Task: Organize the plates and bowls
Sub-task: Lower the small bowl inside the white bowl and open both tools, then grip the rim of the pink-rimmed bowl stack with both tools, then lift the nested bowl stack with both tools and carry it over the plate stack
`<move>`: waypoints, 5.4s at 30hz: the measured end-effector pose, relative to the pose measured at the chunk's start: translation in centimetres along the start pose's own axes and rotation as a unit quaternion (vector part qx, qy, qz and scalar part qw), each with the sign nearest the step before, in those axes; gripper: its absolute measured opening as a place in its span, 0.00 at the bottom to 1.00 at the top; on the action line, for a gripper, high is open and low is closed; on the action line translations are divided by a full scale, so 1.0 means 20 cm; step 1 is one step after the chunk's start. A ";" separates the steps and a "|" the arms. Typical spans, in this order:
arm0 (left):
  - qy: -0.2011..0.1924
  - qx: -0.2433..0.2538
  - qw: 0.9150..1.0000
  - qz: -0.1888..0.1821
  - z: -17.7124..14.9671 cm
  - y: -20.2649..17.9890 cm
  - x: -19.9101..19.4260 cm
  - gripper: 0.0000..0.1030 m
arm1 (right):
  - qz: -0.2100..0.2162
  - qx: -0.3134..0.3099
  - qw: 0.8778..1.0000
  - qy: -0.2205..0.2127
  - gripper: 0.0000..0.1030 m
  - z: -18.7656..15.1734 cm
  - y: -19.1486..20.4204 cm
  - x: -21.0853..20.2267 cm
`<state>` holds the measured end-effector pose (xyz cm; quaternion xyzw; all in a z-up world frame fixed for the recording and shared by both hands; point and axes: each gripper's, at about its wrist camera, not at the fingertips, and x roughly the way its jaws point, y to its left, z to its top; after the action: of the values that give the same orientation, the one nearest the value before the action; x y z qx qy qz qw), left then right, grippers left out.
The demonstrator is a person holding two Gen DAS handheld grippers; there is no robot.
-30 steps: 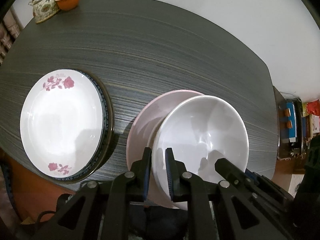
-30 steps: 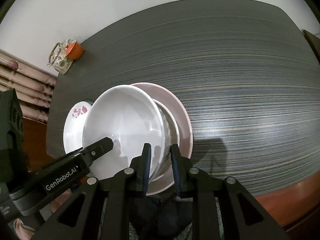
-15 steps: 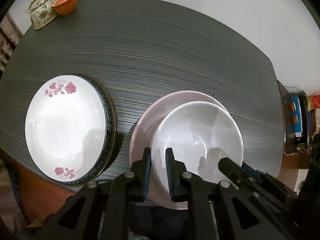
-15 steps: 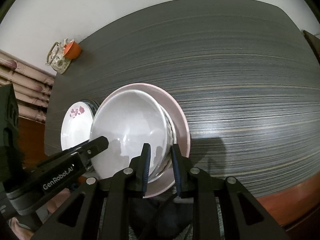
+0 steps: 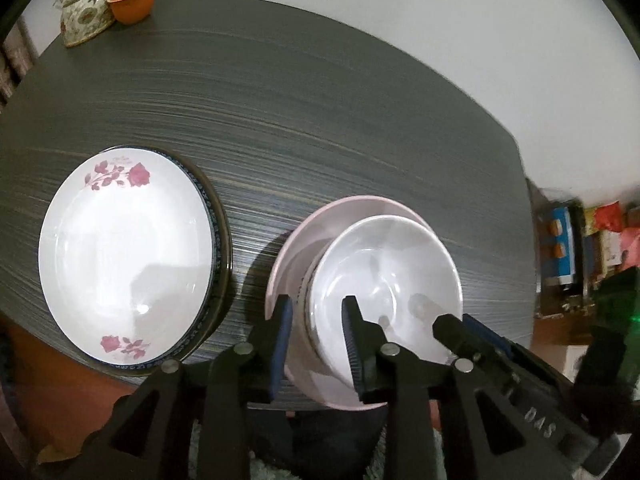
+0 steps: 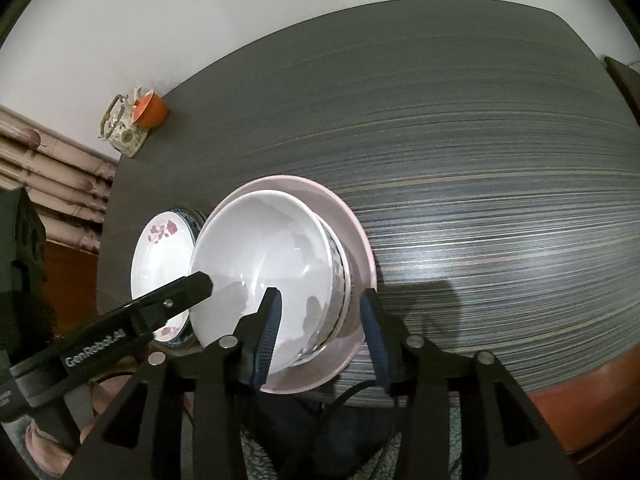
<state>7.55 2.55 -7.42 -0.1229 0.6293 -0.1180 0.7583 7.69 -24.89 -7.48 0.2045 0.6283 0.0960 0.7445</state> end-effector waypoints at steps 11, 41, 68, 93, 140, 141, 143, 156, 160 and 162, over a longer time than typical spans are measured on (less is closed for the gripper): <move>0.002 -0.083 0.995 -0.054 -0.02 0.28 -0.12 0.33 | 0.012 0.011 0.999 -0.029 0.41 -0.01 -0.06 -0.16; 0.040 -0.059 0.997 -0.003 0.03 0.16 0.15 0.33 | -0.054 0.036 0.997 0.032 0.27 -0.03 -0.12 0.08; 0.042 -0.026 0.999 0.019 0.07 -0.03 0.33 0.08 | -0.069 0.050 0.995 0.043 0.24 0.05 -0.17 0.19; 0.012 0.008 0.999 0.034 0.02 -0.11 0.34 0.08 | -0.072 0.047 0.996 0.036 0.19 0.04 -0.17 0.19; -0.022 0.022 0.999 0.037 0.10 -0.06 0.22 0.06 | -0.092 0.016 0.996 -0.005 0.10 0.03 0.03 0.17; -0.025 0.021 0.999 0.037 0.10 -0.06 0.20 0.06 | -0.092 0.013 0.996 -0.007 0.10 0.04 0.04 0.16; -0.031 0.018 0.999 0.039 0.12 -0.04 0.16 0.06 | -0.091 0.006 0.996 -0.010 0.10 0.05 0.08 0.14; -0.080 -0.033 0.993 0.076 0.19 0.30 -0.16 0.06 | -0.057 -0.068 0.996 -0.007 0.10 0.14 0.50 0.16; -0.089 -0.054 0.991 0.089 0.18 0.39 -0.22 0.06 | -0.044 -0.091 0.995 0.000 0.10 0.13 0.66 0.20; -0.095 -0.064 0.989 0.094 0.18 0.45 -0.25 0.06 | -0.039 -0.101 0.994 0.004 0.10 0.13 0.73 0.23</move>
<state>10.35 12.89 -5.13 -0.1222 0.5694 0.0070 0.8129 12.76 -10.49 -5.15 0.1033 0.6256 0.1308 0.7621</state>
